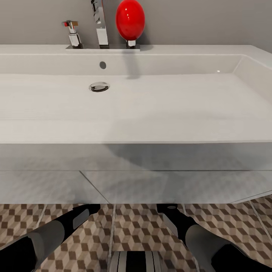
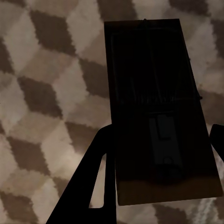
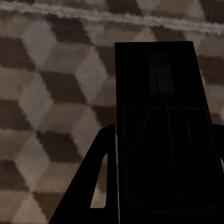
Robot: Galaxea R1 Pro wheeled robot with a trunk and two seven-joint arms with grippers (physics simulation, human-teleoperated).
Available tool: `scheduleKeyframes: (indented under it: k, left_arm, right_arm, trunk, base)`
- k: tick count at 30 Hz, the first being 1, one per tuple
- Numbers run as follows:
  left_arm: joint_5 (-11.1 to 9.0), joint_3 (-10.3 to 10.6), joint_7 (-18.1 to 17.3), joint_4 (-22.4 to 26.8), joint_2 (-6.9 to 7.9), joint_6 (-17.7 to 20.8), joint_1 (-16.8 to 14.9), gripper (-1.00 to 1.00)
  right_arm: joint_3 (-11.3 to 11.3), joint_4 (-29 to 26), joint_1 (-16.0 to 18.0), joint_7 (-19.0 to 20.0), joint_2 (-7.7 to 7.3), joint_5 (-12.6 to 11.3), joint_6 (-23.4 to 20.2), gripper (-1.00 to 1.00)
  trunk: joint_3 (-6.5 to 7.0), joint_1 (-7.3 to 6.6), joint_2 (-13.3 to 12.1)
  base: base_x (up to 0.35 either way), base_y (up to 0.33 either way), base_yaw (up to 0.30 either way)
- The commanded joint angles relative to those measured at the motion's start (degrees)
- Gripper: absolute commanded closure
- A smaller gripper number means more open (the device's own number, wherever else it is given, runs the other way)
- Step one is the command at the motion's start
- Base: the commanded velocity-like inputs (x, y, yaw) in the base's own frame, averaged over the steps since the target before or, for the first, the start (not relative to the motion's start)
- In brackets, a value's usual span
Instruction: Take the four mousetraps from the cabinet in the bathroom and place them on the bathroom floor. Make sure all four end up on the same floor surface, and ensure that at least two of them are either under or directly next to the same bathroom sink.
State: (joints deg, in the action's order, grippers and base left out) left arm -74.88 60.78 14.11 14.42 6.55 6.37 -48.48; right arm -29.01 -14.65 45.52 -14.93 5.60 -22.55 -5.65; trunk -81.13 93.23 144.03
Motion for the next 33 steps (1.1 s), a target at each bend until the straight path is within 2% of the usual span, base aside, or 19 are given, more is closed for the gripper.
scheduleKeyframes:
  k: [1,33]
  left_arm:
    - [-0.01,0.40,0.58,0.26,0.04,0.39,-1.10,1.00]
    - [-0.01,0.40,0.57,0.34,-0.05,0.39,-1.10,1.00]
  right_arm:
    - [-0.47,-0.12,0.02,-0.28,-0.01,-0.31,-0.35,1.00]
    - [-0.45,-0.20,0.01,-0.20,-0.01,-0.22,-0.33,1.00]
  trunk:
    - [-0.05,-0.01,0.02]
    - [-2.10,-0.01,0.02]
  base:
    - [0.000,0.000,0.006]
    - [0.000,0.000,0.010]
